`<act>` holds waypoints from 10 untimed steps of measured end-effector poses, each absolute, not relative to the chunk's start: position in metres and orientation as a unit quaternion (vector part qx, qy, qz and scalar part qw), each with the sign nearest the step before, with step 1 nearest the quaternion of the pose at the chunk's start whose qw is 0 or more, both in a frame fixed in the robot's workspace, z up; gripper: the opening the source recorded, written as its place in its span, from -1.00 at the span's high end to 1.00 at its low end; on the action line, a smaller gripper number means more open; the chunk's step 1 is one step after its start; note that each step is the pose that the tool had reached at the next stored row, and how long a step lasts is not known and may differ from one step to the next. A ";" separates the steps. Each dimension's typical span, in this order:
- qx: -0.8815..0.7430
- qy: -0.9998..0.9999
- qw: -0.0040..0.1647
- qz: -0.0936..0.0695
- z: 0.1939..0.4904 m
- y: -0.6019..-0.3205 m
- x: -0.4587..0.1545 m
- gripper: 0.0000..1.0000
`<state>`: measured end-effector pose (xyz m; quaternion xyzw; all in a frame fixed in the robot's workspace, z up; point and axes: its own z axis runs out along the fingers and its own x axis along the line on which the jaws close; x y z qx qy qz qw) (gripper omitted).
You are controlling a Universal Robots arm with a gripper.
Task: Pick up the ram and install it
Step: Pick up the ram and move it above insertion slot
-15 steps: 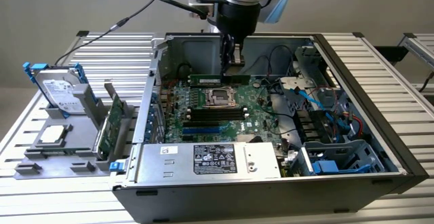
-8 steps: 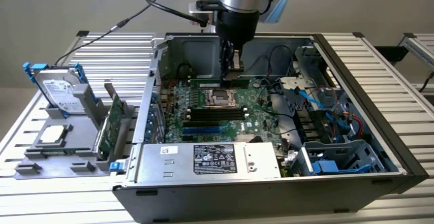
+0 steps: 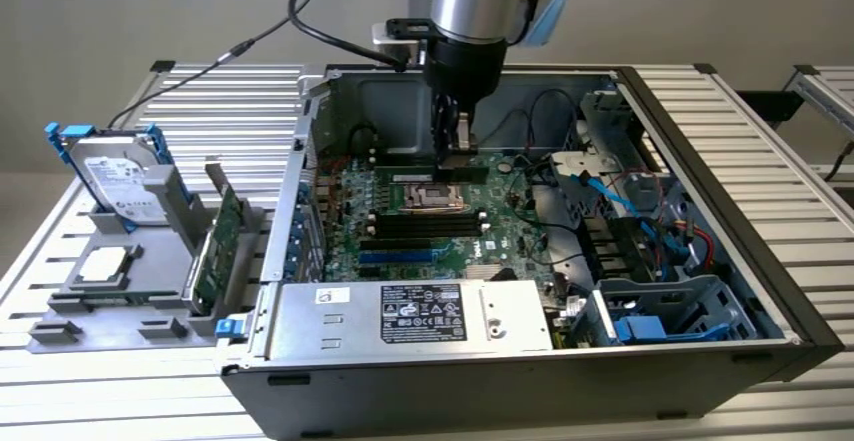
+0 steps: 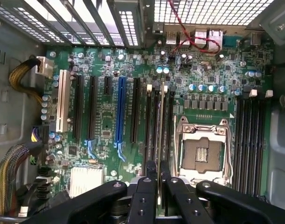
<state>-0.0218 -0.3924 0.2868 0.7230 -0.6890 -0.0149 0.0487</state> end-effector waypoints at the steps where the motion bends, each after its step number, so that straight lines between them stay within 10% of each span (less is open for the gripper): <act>1: 0.723 -0.689 0.049 -0.015 0.285 -0.392 -0.022 0.72; 10: 0.723 -0.689 0.049 -0.015 0.268 -0.392 -0.022 0.72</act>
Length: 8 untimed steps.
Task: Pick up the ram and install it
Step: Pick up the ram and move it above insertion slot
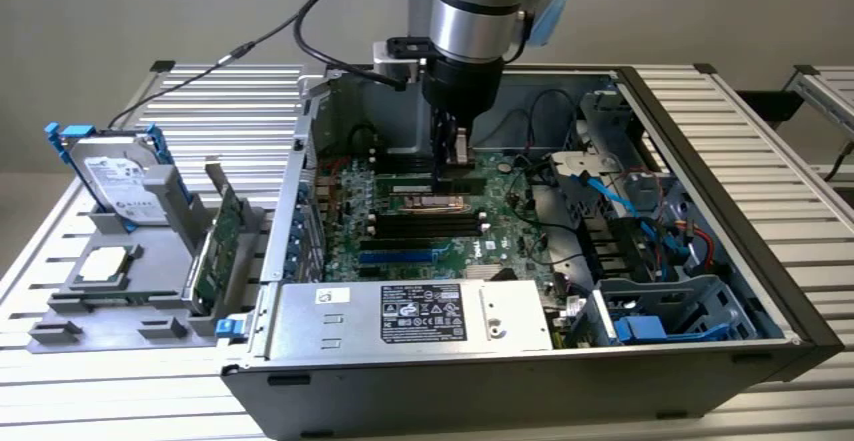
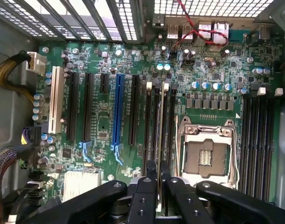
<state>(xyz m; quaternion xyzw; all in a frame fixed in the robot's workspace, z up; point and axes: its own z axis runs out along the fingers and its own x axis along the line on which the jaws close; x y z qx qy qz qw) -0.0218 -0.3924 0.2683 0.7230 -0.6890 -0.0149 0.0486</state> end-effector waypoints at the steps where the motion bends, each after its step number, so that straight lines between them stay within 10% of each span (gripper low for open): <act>1: 0.723 -0.689 0.049 -0.015 0.266 -0.392 -0.022 0.72; 8: 0.723 -0.689 0.048 -0.014 0.254 -0.394 -0.022 0.72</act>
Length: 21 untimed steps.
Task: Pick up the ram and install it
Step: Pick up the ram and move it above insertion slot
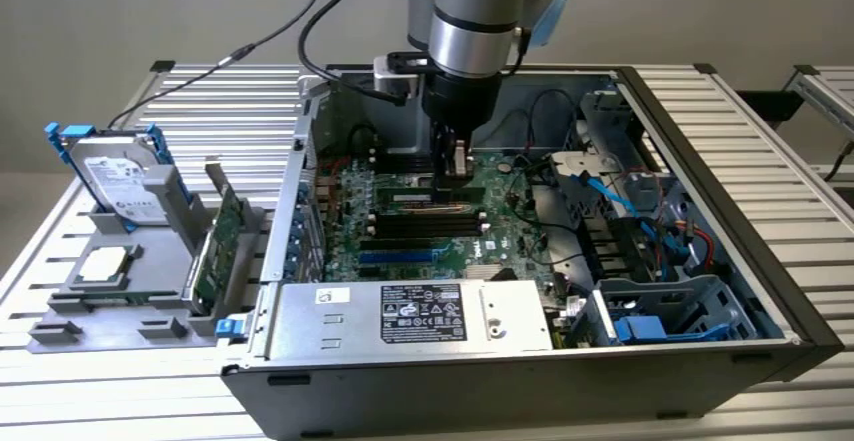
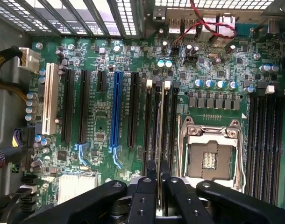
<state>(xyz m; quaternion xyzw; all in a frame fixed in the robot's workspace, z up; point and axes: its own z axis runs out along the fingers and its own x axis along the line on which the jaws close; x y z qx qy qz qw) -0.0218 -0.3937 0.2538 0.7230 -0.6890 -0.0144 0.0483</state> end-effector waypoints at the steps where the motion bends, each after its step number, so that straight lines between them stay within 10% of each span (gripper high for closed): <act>1: 0.723 -0.689 0.048 -0.014 0.252 -0.394 -0.022 0.72; 21: 0.723 -0.689 0.051 -0.012 0.238 -0.401 -0.022 0.72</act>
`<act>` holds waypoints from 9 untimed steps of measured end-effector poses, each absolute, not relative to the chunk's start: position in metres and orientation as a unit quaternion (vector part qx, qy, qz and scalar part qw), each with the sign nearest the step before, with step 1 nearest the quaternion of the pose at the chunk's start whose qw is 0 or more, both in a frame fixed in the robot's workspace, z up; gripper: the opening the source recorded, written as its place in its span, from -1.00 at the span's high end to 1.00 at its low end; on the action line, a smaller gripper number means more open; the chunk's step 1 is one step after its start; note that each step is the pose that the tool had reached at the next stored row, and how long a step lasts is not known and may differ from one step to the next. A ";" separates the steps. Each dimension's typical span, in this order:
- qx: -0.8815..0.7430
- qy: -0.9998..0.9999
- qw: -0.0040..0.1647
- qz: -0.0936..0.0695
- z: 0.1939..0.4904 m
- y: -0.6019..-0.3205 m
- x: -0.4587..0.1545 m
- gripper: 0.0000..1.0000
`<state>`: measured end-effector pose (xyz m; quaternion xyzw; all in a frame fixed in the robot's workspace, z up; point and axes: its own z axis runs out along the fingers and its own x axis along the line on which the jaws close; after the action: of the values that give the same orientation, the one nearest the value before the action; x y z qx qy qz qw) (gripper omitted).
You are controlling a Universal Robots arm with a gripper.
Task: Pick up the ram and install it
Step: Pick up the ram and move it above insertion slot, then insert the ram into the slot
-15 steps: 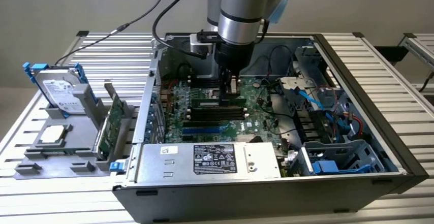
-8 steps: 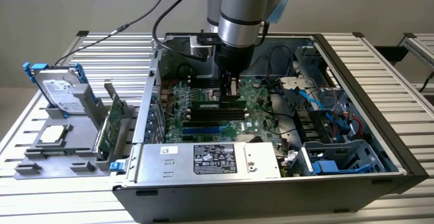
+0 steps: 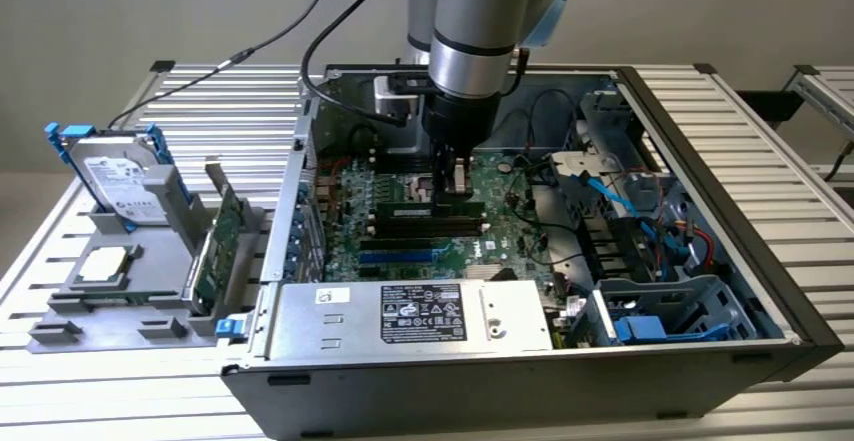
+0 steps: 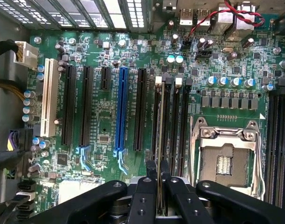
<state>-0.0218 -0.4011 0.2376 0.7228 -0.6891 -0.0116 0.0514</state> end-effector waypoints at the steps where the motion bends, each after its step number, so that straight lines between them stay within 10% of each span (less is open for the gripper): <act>1: 0.723 -0.689 0.051 -0.012 0.238 -0.401 -0.022 0.72; 9: 0.723 -0.689 0.051 -0.012 0.238 -0.401 -0.022 0.72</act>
<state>-0.0218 -0.4010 0.2375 0.7228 -0.6891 -0.0116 0.0514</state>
